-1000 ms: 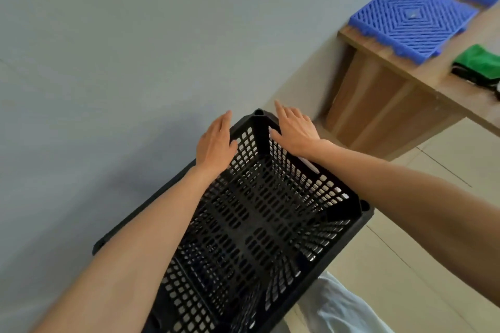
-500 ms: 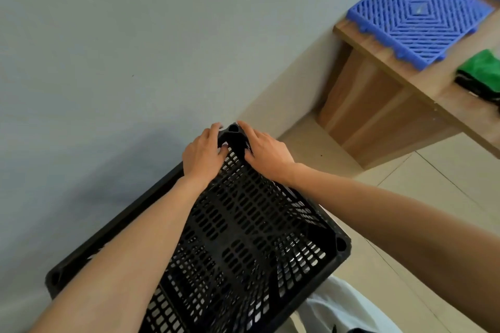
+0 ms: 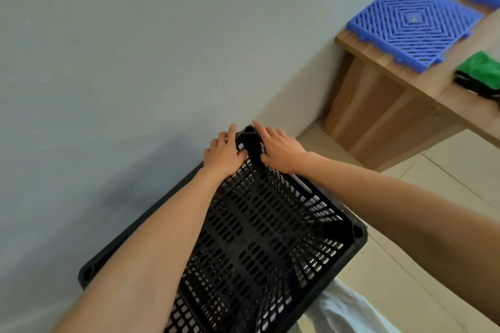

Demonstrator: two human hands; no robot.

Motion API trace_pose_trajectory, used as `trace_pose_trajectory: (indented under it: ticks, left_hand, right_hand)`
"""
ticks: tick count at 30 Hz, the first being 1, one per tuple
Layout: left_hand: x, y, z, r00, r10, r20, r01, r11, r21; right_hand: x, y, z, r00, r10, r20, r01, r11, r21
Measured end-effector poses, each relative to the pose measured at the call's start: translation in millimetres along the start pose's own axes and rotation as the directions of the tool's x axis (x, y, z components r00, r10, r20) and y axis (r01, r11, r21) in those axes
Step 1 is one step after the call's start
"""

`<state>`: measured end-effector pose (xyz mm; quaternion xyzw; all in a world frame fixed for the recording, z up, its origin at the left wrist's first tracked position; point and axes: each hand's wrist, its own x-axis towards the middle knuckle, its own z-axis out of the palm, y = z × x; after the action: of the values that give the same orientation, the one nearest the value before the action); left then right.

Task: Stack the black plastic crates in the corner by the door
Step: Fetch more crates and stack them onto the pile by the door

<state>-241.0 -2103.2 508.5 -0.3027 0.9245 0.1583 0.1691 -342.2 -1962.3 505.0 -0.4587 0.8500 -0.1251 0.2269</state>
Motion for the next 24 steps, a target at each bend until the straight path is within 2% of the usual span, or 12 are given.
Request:
trace_pose_trajectory:
  ticks: [2,4,7,10,12,18,24]
  left_hand:
    - [-15,4,2,1.000,0.007,-0.013,-0.007,1.000,-0.006]
    - [-36,5,6,0.995,0.071,-0.070,-0.069,0.997,0.031]
    - [-68,-2,11,0.984,0.159,-0.086,-0.153,0.986,0.066]
    - [-91,-9,8,0.977,0.209,-0.037,-0.207,0.976,0.068]
    - [-104,-8,5,0.959,0.278,-0.052,-0.273,0.958,0.088]
    - [-140,39,-3,0.864,0.483,-0.143,-0.470,0.875,0.116]
    - [-174,128,6,0.729,0.680,-0.073,-0.656,0.725,0.207]
  right_hand:
    - [-8,-3,-7,0.999,0.036,0.040,-0.032,0.995,-0.099]
    - [-23,-12,-7,0.999,0.042,-0.034,-0.047,0.983,-0.175]
    - [-56,-31,4,0.994,0.046,-0.096,-0.066,0.973,-0.223]
    - [-92,-40,11,0.992,0.085,-0.090,-0.106,0.960,-0.259]
    - [-116,-38,9,0.989,0.105,-0.102,-0.130,0.952,-0.277]
    - [-199,-21,-1,0.962,0.200,-0.187,-0.244,0.936,-0.254]
    - [-301,7,1,0.900,0.353,-0.254,-0.399,0.904,-0.155]
